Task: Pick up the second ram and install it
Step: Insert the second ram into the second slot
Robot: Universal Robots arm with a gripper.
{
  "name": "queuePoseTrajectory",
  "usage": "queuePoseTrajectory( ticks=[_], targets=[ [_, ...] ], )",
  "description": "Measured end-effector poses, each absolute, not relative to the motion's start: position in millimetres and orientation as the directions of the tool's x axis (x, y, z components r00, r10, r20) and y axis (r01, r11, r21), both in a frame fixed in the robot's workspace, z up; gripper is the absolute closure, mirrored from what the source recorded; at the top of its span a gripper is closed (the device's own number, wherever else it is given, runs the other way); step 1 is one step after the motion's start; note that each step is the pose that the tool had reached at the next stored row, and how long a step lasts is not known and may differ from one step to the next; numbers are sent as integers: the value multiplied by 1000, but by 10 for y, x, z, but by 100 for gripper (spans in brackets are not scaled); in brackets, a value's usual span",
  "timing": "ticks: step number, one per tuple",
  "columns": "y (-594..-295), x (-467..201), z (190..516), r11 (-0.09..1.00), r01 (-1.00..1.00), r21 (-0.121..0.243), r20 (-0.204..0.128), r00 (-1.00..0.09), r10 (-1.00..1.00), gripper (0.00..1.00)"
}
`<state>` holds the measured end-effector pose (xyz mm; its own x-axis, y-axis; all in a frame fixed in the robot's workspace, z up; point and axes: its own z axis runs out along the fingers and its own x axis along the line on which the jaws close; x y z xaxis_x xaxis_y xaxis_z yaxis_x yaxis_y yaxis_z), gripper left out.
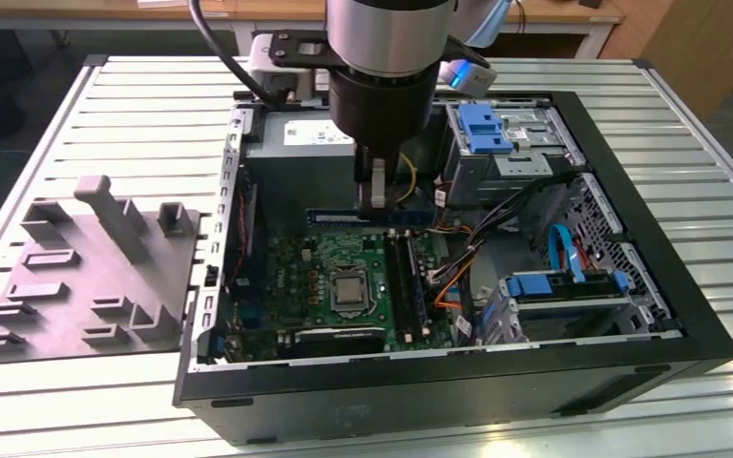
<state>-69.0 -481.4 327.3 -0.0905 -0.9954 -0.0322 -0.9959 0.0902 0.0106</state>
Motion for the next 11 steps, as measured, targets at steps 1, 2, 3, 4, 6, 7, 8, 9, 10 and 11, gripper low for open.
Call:
queuePoseTrajectory(
  ticks=[1,2,3,4,6,7,8,9,10,11],
  targets=[
    [-4814,-691,3272,106,-994,11,-32,-106,-994,88],
    [-4814,-691,3271,122,-992,11,-32,-123,-992,88],
    [-4814,-690,3271,139,-990,11,-32,-139,-990,88],
    [-4814,-690,3270,156,-988,11,-32,-157,-987,88],
    [-4814,-691,3268,193,-981,11,-32,-193,-981,88],
    [-4814,-690,3267,211,-978,11,-32,-211,-977,88],
    [-4814,-691,3265,228,-974,11,-32,-228,-973,88],
    [-4814,-691,3264,246,-969,11,-32,-246,-969,88],
    [-4814,-691,3263,263,-965,11,-32,-263,-964,88],
    [-4814,-691,3261,282,-959,11,-32,-282,-959,88]
  ],
)
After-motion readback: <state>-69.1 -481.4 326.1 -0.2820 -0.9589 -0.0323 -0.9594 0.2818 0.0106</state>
